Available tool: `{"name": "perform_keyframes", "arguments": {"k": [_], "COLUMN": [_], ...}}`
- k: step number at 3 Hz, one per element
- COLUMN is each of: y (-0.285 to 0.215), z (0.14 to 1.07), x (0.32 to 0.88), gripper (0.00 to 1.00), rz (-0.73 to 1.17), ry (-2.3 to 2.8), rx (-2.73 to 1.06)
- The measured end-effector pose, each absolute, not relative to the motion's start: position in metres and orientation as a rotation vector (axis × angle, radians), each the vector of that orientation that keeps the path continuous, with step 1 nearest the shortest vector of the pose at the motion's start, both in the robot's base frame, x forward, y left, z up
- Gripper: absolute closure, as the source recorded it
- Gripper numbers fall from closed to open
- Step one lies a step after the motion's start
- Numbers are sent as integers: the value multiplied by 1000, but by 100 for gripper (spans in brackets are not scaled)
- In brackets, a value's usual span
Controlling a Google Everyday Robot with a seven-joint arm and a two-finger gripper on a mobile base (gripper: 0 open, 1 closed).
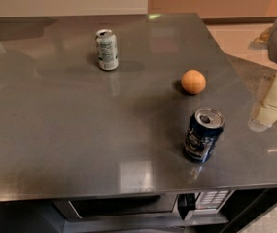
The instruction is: Move 7up can near orange
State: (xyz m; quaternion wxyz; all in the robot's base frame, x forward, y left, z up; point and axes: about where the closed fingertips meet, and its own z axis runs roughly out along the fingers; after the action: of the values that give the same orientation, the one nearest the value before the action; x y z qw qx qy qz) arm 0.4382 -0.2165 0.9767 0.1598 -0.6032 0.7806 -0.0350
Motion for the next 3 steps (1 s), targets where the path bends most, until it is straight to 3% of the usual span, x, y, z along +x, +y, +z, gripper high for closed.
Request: {"name": "perform_keyframes", "arguments": {"k": [3], "y": [-168], "z": [990], "x": [507], "gripper": [0], "rz": [15], "ry": [2129], "rx": [-1742]}}
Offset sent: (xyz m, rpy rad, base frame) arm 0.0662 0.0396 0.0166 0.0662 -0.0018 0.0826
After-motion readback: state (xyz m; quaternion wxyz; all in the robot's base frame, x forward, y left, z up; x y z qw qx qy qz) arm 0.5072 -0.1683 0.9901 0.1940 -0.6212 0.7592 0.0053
